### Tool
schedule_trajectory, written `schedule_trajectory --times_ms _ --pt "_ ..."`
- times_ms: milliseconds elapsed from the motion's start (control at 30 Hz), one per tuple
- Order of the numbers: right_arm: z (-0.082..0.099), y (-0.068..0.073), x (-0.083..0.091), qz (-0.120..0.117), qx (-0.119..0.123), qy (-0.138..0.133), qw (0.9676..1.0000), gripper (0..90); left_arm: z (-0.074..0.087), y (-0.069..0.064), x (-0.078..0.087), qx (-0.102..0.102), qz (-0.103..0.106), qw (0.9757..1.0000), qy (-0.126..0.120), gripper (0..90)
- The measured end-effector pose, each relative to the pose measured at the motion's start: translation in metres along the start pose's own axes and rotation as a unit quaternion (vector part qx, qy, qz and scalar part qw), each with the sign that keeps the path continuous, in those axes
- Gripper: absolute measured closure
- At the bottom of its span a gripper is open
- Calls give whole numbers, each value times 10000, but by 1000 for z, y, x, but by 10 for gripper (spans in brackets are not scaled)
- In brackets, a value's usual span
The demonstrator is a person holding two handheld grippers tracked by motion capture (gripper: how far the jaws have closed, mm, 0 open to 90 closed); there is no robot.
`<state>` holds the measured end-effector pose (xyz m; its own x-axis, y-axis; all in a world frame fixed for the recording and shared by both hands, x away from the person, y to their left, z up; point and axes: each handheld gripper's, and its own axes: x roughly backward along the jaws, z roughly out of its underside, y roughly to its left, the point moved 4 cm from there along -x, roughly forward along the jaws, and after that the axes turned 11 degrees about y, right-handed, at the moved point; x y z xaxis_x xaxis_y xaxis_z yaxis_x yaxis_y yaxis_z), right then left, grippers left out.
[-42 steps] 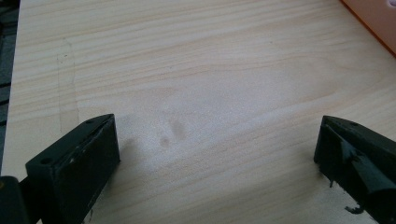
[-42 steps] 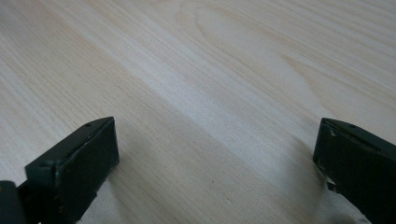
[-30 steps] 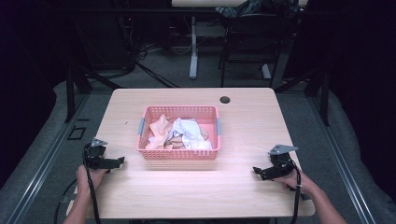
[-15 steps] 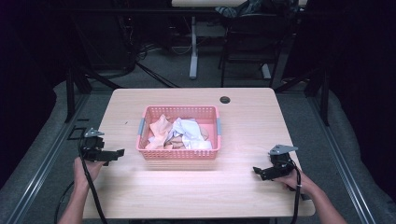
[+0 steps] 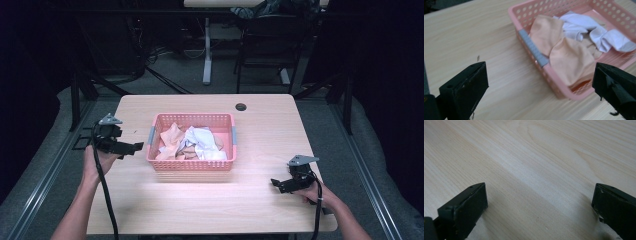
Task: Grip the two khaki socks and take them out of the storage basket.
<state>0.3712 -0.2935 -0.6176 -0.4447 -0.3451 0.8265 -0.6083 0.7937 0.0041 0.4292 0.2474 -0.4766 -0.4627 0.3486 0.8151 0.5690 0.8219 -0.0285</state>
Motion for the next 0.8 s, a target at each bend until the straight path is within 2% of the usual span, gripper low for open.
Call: schedule_trajectory --times_ms 100,200,267,333,400,433,500,567,600,733,800 --pt "0 0 0 0 1 -1 10000 0 -16 -17 -9 -204 125 9997 79 45" --pt "0 0 0 -2 1 -1 10000 0 -28 -34 -24 -408 262 9983 326 77" --pt "0 0 0 -2 0 -1 10000 0 -33 -44 -37 -495 332 9967 555 102" --pt "0 0 0 -15 4 -4 10000 0 -35 -51 -52 -553 386 9940 860 148" --pt "0 0 0 6 3 2 10000 0 -35 -57 -66 -515 467 9908 1163 164" --pt "0 0 0 -1 2 0 10000 0 -35 -60 -72 -546 434 9888 1317 176" --pt "0 0 0 3 0 0 10000 0 -35 -63 -80 -527 406 9867 1481 230" --pt "0 0 0 -7 -1 -2 10000 0 -35 -67 -90 -441 500 9837 1668 269" --pt "0 0 0 -5 1 0 10000 0 -35 -68 -94 -419 444 9819 1791 292" --pt "0 0 0 2 3 2 10000 0 -33 -69 -106 -258 359 9769 2091 399" --pt "0 0 0 -6 9 2 10000 0 -32 -69 -109 -176 367 9753 2170 457"
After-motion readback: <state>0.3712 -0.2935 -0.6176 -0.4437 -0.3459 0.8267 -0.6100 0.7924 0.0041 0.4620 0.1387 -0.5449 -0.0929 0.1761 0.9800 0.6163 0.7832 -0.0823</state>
